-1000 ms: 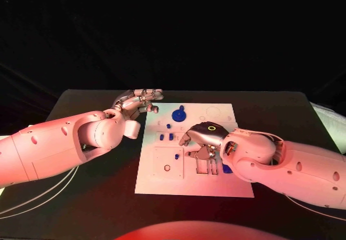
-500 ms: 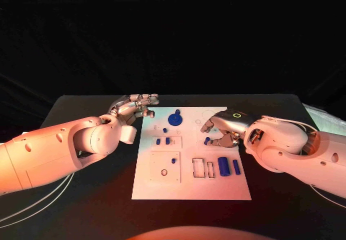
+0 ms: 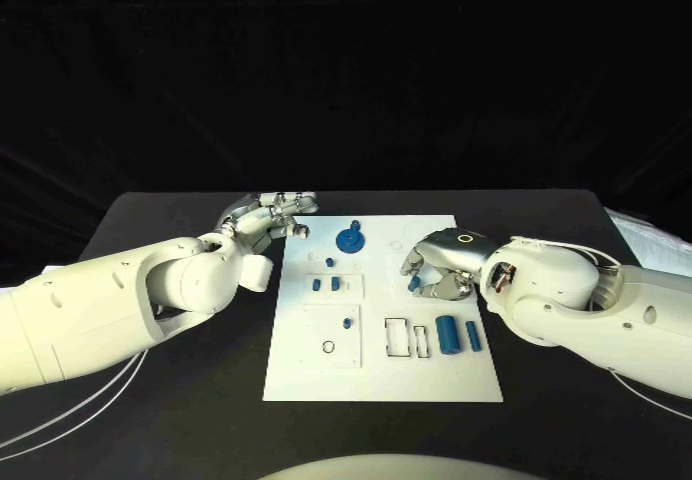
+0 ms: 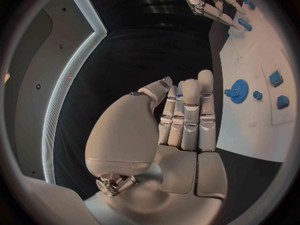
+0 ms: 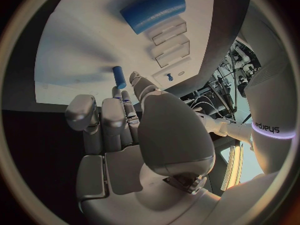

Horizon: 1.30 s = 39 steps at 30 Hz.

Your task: Assemble the parts on the task board

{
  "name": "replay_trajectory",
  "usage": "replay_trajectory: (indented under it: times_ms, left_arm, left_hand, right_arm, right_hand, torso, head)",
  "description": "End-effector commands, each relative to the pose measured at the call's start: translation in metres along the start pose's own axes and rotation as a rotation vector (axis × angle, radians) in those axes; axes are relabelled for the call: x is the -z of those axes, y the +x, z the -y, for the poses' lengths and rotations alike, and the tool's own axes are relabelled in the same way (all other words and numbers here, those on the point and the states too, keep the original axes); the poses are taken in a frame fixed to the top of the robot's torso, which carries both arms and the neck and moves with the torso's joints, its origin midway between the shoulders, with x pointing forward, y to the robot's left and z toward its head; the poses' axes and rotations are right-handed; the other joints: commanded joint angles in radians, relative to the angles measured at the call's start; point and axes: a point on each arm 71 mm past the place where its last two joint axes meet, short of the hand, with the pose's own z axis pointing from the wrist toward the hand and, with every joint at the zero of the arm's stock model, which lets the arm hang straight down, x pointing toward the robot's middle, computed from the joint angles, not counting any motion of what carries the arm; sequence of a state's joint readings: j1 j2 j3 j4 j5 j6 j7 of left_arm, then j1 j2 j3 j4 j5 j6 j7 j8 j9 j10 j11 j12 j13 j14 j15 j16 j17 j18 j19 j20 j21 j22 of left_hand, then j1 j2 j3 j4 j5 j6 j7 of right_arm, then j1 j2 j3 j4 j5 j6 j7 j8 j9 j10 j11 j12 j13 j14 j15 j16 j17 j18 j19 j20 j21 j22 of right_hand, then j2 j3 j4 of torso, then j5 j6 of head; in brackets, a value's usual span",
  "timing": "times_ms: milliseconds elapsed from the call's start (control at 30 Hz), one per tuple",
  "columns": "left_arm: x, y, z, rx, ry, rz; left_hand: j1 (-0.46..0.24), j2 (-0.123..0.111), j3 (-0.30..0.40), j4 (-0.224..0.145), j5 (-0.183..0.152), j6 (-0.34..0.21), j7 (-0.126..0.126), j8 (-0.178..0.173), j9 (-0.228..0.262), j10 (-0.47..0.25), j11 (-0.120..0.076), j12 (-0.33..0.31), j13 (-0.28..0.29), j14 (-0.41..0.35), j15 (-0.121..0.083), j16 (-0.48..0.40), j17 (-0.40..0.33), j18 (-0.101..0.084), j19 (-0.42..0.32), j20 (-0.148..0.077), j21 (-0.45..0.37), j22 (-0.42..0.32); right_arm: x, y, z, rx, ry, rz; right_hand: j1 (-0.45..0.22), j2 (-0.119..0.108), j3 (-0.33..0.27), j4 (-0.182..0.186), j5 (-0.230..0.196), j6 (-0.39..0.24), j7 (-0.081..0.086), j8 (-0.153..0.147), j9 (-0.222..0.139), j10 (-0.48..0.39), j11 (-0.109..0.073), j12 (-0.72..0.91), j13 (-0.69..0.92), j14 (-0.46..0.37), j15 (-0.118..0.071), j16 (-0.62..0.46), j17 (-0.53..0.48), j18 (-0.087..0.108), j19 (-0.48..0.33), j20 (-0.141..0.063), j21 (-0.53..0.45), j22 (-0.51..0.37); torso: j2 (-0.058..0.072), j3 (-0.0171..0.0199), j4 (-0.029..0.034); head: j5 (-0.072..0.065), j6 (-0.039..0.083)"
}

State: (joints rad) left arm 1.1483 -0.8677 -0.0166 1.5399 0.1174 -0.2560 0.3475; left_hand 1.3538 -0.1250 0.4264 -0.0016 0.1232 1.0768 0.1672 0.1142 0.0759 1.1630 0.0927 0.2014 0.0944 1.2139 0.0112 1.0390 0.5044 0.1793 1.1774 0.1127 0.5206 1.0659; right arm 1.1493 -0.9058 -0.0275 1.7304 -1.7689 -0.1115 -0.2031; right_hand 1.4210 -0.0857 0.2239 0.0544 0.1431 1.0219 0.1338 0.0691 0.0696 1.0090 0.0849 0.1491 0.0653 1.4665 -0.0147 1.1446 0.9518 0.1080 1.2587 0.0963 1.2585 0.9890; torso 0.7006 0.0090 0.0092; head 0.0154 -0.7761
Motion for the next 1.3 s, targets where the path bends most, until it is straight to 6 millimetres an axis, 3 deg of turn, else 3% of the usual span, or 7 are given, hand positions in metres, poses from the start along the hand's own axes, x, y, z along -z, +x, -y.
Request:
replay_trajectory:
  times_ms: [33, 267, 400, 633, 800, 867, 1300]
  left_arm:
    - [-0.0002, 0.0027, 0.0002, 0.008, 0.005, -0.022]
    - [0.0000, 0.0019, 0.0001, 0.006, 0.004, -0.018]
    - [0.0001, 0.0012, 0.0001, 0.005, 0.002, -0.016]
    - [0.0001, 0.0013, -0.0001, 0.006, 0.000, -0.018]
    - [0.0001, 0.0011, -0.0003, 0.006, -0.003, -0.019]
    - [0.0001, 0.0010, -0.0003, 0.006, -0.003, -0.018]
    - [0.0000, 0.0008, -0.0004, 0.007, -0.005, -0.019]
  left_hand:
    - [0.012, -0.001, -0.006, -0.001, 0.002, -0.006, -0.001, 0.005, 0.000, -0.007, 0.000, 0.001, 0.001, -0.008, 0.001, -0.007, -0.001, 0.003, 0.007, 0.002, -0.002, -0.001]
    - [0.013, 0.000, -0.007, -0.002, 0.002, -0.006, -0.001, 0.006, 0.000, -0.008, 0.000, 0.002, 0.001, -0.009, 0.001, -0.006, -0.002, 0.003, 0.007, 0.002, -0.003, -0.002]
    - [0.015, -0.001, -0.008, -0.003, 0.002, -0.007, -0.001, 0.006, -0.001, -0.010, 0.001, 0.002, 0.001, -0.010, 0.001, -0.007, -0.004, 0.003, 0.008, 0.002, -0.004, -0.002]
    - [0.015, -0.001, -0.008, -0.003, 0.002, -0.007, -0.001, 0.006, -0.001, -0.010, 0.001, 0.002, 0.001, -0.010, 0.001, -0.007, -0.004, 0.003, 0.008, 0.002, -0.004, -0.002]
    - [0.015, -0.001, -0.009, -0.004, 0.002, -0.008, 0.000, 0.006, -0.001, -0.011, 0.001, 0.002, 0.001, -0.011, 0.001, -0.008, -0.006, 0.003, 0.008, 0.002, -0.005, -0.003]
    - [0.015, -0.001, -0.009, -0.004, 0.002, -0.008, 0.000, 0.006, -0.001, -0.011, 0.001, 0.002, 0.001, -0.011, 0.001, -0.008, -0.006, 0.003, 0.008, 0.002, -0.005, -0.003]
    - [0.015, -0.001, -0.010, -0.004, 0.002, -0.009, 0.000, 0.005, -0.001, -0.013, 0.002, 0.002, 0.001, -0.012, 0.002, -0.009, -0.009, 0.003, 0.008, 0.002, -0.006, -0.003]
  right_arm:
    - [-0.0028, 0.0041, -0.0002, 0.017, 0.003, -0.040]
    - [-0.0051, 0.0069, 0.0000, 0.017, 0.005, -0.053]
    - [-0.0055, 0.0073, 0.0010, 0.018, 0.009, -0.051]
    - [-0.0057, 0.0069, 0.0025, 0.019, 0.012, -0.039]
    - [-0.0054, 0.0068, 0.0033, 0.018, 0.014, -0.036]
    - [-0.0052, 0.0067, 0.0032, 0.017, 0.013, -0.036]
    - [-0.0045, 0.0069, 0.0033, 0.016, 0.011, -0.039]
  right_hand:
    - [0.009, 0.019, 0.017, 0.004, -0.017, 0.017, 0.002, 0.005, 0.002, 0.016, 0.001, 0.009, -0.001, 0.006, 0.002, -0.007, 0.000, 0.009, 0.003, -0.005, -0.005, 0.001]
    - [0.037, 0.047, 0.067, 0.000, -0.048, 0.075, 0.006, 0.020, 0.008, 0.089, -0.002, 0.027, -0.002, 0.008, 0.011, 0.000, 0.007, 0.008, 0.009, 0.006, 0.000, 0.010]
    - [0.044, 0.047, 0.086, -0.004, -0.056, 0.084, 0.006, 0.020, 0.008, 0.099, -0.003, 0.024, -0.003, 0.008, 0.011, 0.002, 0.009, 0.008, 0.011, 0.006, 0.002, 0.013]
    - [0.033, 0.024, 0.094, -0.004, -0.055, 0.084, 0.008, 0.013, 0.005, 0.099, -0.001, 0.012, -0.004, 0.007, 0.013, -0.001, 0.004, 0.008, 0.009, 0.006, 0.002, 0.011]
    - [0.007, -0.018, 0.088, 0.004, -0.048, 0.055, 0.021, -0.006, -0.003, 0.052, 0.013, -0.020, -0.005, 0.002, 0.024, -0.010, -0.008, 0.009, 0.000, 0.013, -0.006, -0.001]
    - [0.003, -0.029, 0.083, 0.004, -0.040, 0.039, 0.018, -0.008, -0.005, 0.033, 0.016, -0.028, -0.004, 0.001, 0.026, -0.012, -0.011, 0.011, -0.003, 0.016, -0.010, -0.007]
    - [0.006, -0.021, 0.085, 0.004, -0.027, 0.049, 0.018, 0.001, -0.001, 0.035, 0.015, -0.022, -0.001, 0.000, 0.026, -0.013, -0.011, 0.012, -0.004, 0.018, -0.011, -0.008]
  torso:
    - [0.001, -0.0008, -0.0006]
    - [-0.001, -0.0009, -0.0005]
    - [0.000, -0.0004, -0.0011]
    - [-0.001, -0.0006, -0.0006]
    - [0.000, -0.0007, -0.0009]
    - [0.000, -0.0004, -0.0014]
    - [-0.001, -0.0007, -0.0005]
  head:
    - [-0.001, -0.001]
    - [0.002, -0.007]
    - [0.000, -0.007]
    - [-0.002, -0.007]
    - [-0.004, -0.006]
    - [-0.005, -0.006]
    - [-0.008, -0.007]
